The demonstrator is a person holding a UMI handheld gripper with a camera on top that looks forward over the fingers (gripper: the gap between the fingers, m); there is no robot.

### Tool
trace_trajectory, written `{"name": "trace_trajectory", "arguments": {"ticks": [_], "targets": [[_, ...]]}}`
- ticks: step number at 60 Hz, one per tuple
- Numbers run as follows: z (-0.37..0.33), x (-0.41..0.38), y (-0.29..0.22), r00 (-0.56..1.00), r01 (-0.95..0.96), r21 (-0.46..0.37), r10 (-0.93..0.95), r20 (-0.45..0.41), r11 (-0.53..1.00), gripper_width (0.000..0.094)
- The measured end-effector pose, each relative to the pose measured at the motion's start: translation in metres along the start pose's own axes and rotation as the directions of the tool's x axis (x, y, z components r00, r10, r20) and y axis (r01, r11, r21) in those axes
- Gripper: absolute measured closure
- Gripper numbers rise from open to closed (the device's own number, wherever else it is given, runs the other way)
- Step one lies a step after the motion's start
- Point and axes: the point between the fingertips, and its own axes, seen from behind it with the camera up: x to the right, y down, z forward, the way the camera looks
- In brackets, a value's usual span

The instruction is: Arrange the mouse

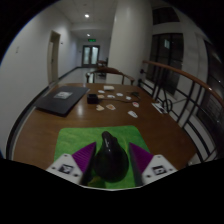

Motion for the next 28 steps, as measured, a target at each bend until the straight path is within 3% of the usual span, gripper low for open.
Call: {"name": "trace_trajectory", "arguments": {"ticks": [3,11,28], "targets": [[-0.016,0.003,0.005,0.999,0.001,-0.022,-0.002,-0.041,1.000,0.0063],[-0.080,-0.013,0.018,0.999,-0.015,-0.028,0.014,-0.052,0.999,0.0089],[-0.187,-0.074,0.064,0.996,-0.081,-0.021,0.082,0.038,0.996,0.0089]]}}
